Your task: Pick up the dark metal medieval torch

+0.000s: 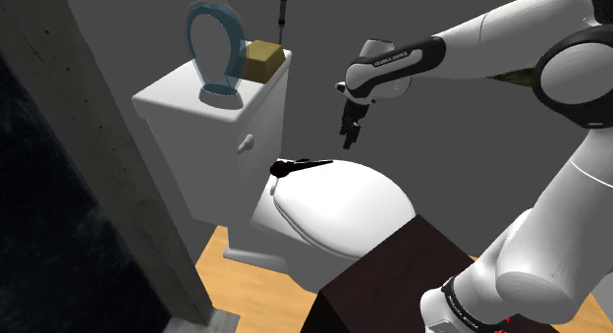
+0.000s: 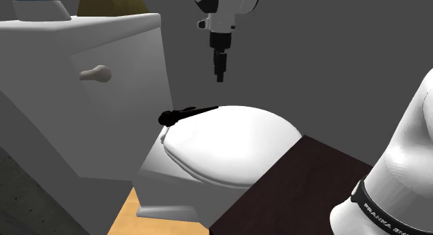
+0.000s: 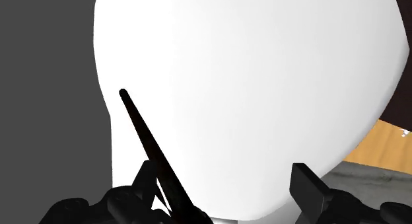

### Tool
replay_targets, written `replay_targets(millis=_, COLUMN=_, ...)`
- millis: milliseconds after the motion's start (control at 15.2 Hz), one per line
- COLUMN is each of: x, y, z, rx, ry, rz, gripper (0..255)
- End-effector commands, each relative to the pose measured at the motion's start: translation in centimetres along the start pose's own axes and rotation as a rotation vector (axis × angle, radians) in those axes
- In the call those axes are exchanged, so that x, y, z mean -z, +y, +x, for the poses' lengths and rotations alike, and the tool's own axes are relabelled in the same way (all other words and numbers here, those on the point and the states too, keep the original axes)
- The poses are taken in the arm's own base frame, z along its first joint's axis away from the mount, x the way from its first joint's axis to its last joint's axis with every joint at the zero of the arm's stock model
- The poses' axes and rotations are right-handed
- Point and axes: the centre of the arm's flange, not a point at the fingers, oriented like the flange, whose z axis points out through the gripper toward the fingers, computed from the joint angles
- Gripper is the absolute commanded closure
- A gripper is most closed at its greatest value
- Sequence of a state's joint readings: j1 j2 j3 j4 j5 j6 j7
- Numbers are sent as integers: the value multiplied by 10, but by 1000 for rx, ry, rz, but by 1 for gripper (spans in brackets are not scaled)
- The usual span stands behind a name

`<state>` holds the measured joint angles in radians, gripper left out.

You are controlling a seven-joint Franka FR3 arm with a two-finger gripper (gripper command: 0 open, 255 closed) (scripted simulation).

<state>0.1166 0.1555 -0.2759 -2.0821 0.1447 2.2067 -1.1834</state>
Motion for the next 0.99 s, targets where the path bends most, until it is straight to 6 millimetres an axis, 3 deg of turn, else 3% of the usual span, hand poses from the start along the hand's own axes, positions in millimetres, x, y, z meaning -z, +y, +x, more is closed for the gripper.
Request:
replay_targets(millis=0, x=-21, y=14, z=15, rx=72, ry=5, rz=15, gripper=0)
replay_targets(millis=528, x=-98, y=57, z=79, rx=342, ry=23, rz=74, gripper=0)
replay_targets(millis=792, x=-137, y=70, z=115, rx=477, ry=32, rz=104, gripper=0)
replay_targets(millis=924, x=-149, y=72, z=122, rx=502, ry=33, rz=109, gripper=0)
